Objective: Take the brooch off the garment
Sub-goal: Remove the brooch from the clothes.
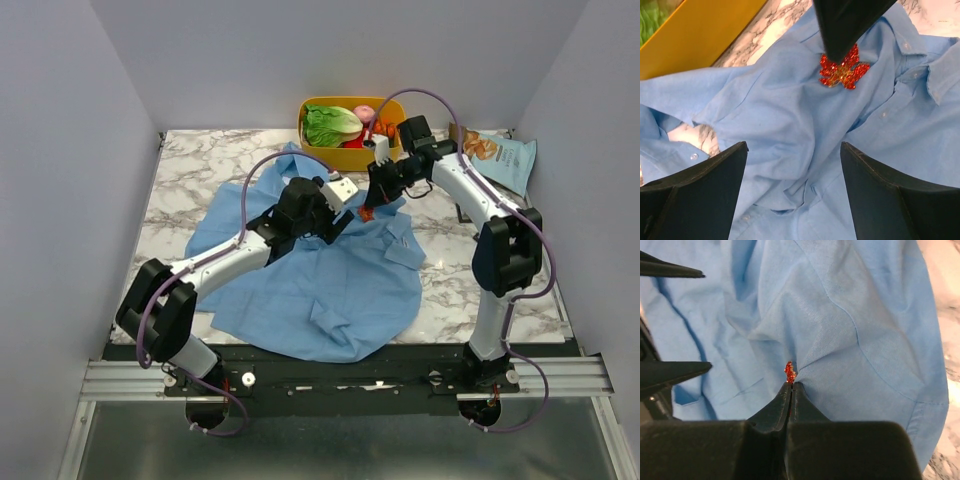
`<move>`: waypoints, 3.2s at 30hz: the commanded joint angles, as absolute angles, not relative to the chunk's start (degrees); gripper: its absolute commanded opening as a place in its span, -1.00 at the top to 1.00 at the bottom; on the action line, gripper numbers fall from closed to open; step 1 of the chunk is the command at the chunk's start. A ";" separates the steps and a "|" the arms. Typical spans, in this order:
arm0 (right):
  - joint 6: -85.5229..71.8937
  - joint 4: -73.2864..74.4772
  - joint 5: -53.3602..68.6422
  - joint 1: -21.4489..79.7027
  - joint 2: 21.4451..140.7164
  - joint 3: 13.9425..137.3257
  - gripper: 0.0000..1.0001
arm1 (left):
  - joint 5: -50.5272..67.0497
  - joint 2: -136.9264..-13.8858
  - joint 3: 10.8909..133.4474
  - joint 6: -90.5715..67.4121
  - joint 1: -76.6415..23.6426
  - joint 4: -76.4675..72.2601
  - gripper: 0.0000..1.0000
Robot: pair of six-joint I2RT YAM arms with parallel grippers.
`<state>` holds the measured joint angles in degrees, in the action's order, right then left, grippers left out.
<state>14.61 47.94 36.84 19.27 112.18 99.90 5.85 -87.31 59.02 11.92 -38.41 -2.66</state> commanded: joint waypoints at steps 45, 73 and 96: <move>11.25 55.19 62.84 15.82 117.16 102.57 0.83 | -5.72 -100.28 25.31 59.04 -52.12 -96.77 -0.81; 14.68 59.50 66.45 15.91 116.28 101.95 0.78 | 3.51 -104.06 31.21 81.74 -54.05 -96.86 -0.75; 17.14 61.35 65.30 15.82 116.89 102.22 0.73 | 0.88 -103.62 34.01 83.67 -55.28 -97.03 -0.48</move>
<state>16.19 59.68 63.94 15.77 116.90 101.01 1.08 -103.74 33.28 82.52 -54.78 -74.17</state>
